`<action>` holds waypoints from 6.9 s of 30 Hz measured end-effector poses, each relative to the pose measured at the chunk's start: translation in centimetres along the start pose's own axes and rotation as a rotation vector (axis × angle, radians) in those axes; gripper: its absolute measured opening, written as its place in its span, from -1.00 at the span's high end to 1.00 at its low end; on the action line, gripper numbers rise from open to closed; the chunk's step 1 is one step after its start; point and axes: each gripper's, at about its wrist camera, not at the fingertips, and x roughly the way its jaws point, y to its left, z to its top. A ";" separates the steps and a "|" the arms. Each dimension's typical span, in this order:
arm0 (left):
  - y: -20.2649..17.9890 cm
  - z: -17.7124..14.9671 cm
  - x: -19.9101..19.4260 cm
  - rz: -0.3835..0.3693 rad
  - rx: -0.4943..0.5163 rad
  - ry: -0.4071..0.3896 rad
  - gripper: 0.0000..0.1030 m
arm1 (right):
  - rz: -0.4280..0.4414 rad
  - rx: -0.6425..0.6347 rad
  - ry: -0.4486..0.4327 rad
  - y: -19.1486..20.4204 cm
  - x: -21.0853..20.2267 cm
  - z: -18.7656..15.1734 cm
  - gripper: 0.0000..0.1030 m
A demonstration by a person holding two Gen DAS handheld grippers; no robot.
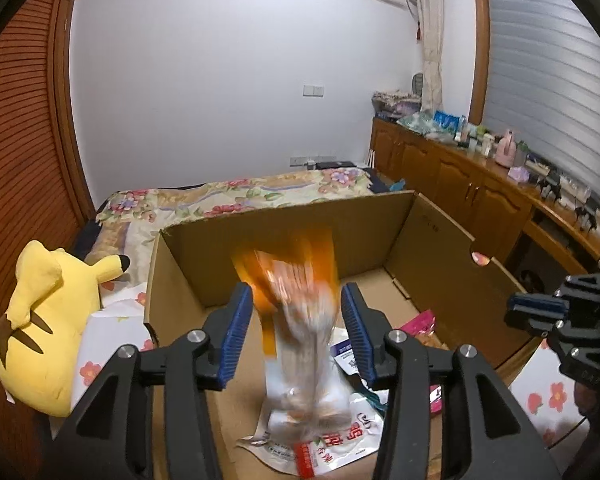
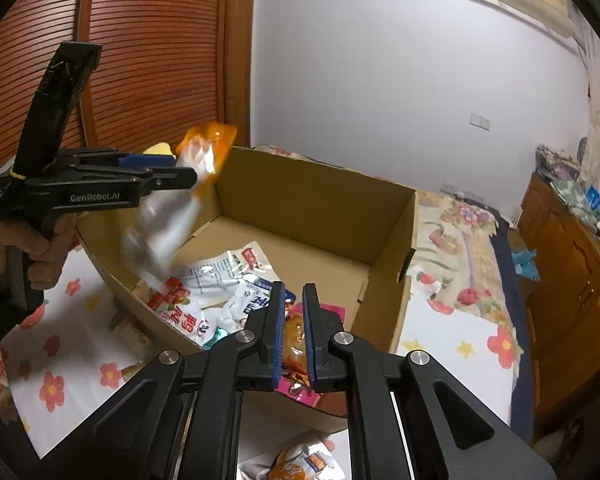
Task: Organize snacks
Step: 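Carry both pouches over the box and open both tools to drop them, then move both tools back to the sesame candy tray and silver duck pouch, then grasp the clear sesame candy tray with the left tool while the right tool grasps the silver-orange duck pouch, then lift both packets and carry them over the box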
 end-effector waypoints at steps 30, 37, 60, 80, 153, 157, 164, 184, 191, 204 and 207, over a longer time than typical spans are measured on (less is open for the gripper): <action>-5.6 -9.6 -8.1 -0.098 0.114 0.040 0.05 | -0.029 0.194 0.010 1.6 -7.7 -7.3 -0.07; -7.0 -12.8 -7.4 -0.088 0.142 0.090 -0.03 | -0.063 0.242 0.038 1.1 -7.7 -9.4 -0.18; -6.8 -15.8 -5.3 -0.121 0.081 0.165 -0.11 | -0.109 0.317 0.218 -0.9 -0.2 -12.6 -0.25; -9.4 -14.1 -1.3 -0.100 0.104 0.229 -0.33 | -0.119 0.172 0.247 0.9 0.0 -13.8 0.17; -10.8 -15.1 -1.3 -0.152 0.128 0.268 -0.59 | -0.121 0.151 0.250 1.3 0.3 -13.9 0.08; -10.5 -14.9 -2.5 -0.160 0.115 0.240 -0.59 | -0.121 0.152 0.250 1.2 0.3 -13.9 0.08; -10.6 -14.4 -5.4 -0.159 0.112 0.172 -0.59 | -0.120 0.152 0.250 1.2 0.3 -13.9 0.08; -8.4 -14.5 -8.3 -0.140 0.055 0.104 -0.59 | -0.107 0.133 0.222 2.3 -1.2 -14.1 0.31; -7.9 -14.3 -8.7 -0.134 0.048 0.088 -0.59 | -0.097 0.111 0.173 2.9 -3.1 -12.8 0.82; -7.5 -14.4 -9.0 -0.131 0.036 0.082 -0.59 | -0.095 0.140 0.168 2.4 -3.1 -12.9 0.32; -7.3 -14.4 -9.0 -0.133 0.034 0.085 -0.59 | -0.060 0.154 0.181 2.2 -2.4 -12.8 -0.17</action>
